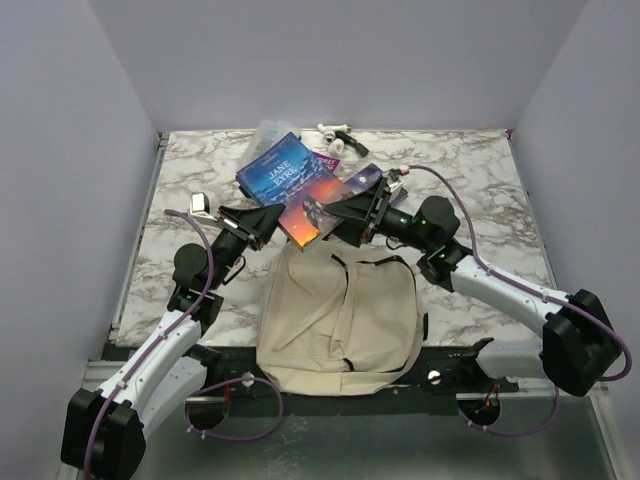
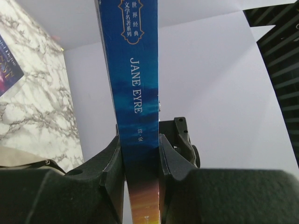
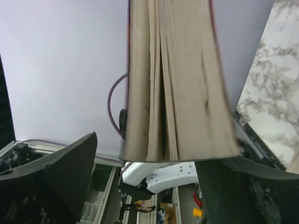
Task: Pack the student bag
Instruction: Pick up the book from the center of the board.
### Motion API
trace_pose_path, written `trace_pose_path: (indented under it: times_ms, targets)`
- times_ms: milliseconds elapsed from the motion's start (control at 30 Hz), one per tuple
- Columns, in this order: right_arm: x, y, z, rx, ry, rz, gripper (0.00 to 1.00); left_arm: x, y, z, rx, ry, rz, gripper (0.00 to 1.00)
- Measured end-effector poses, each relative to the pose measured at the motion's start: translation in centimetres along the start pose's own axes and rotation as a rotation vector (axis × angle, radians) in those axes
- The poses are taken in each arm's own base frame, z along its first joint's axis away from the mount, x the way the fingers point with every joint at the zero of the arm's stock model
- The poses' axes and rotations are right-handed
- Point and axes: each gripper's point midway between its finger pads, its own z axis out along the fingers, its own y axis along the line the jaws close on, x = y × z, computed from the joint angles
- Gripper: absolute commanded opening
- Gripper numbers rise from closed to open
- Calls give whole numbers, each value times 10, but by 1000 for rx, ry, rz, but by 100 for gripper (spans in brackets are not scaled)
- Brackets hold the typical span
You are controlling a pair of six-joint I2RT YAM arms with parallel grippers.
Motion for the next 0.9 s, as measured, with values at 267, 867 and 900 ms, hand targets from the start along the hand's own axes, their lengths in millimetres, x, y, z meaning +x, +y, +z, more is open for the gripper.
trace_pose_path:
  times_ms: [267, 867, 900]
  targets:
    - [35, 8, 33, 32, -53, -5, 73, -11, -14, -1, 50, -64, 31, 0]
    - [7, -23, 64, 207, -324, 17, 2, -17, -4, 2, 59, -88, 56, 92]
    - [-1, -28, 61, 255, -335, -13, 1, -9, -1, 2, 58, -45, 57, 98]
